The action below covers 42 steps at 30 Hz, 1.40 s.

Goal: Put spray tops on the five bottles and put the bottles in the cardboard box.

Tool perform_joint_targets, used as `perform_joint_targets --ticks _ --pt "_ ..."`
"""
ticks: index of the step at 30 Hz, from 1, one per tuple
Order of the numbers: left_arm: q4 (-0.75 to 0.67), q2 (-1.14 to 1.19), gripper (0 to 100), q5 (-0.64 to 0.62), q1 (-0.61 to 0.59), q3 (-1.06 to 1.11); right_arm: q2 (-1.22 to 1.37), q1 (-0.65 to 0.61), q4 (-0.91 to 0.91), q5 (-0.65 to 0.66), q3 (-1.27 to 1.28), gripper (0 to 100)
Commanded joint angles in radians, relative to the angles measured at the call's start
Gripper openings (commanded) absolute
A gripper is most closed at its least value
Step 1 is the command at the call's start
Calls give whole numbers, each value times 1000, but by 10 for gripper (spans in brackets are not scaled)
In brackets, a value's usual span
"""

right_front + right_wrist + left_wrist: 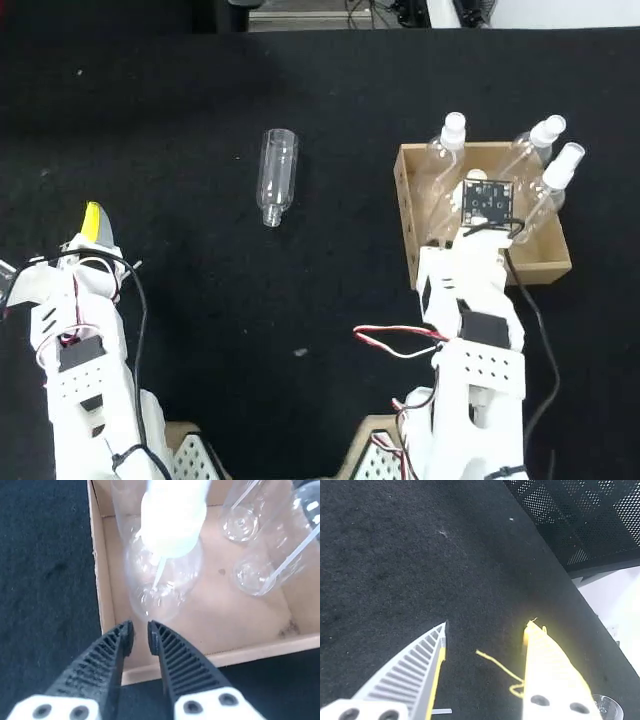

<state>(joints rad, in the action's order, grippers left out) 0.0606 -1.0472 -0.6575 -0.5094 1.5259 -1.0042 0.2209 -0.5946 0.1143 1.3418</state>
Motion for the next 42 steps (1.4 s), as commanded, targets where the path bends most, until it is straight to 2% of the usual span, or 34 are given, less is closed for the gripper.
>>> perform_joint_targets --ticks 1,6,9,24,31,42 --pt "-23 -15 234 -5 -5 -51 -4 -3 34 -3 -8 11" --pt "-23 -15 234 -5 -5 -51 -2 11 21 -6 -18 11" --pt "-23 -15 234 -5 -5 -51 -2 41 -57 -11 -70 11" --pt "-23 -15 234 -5 -5 -53 1 18 -206 -12 -174 11" --pt "-21 -15 234 -5 -5 -53 2 17 -362 -12 -298 11" --pt "-20 -15 234 -5 -7 -53 308 17 -397 -12 -458 11"
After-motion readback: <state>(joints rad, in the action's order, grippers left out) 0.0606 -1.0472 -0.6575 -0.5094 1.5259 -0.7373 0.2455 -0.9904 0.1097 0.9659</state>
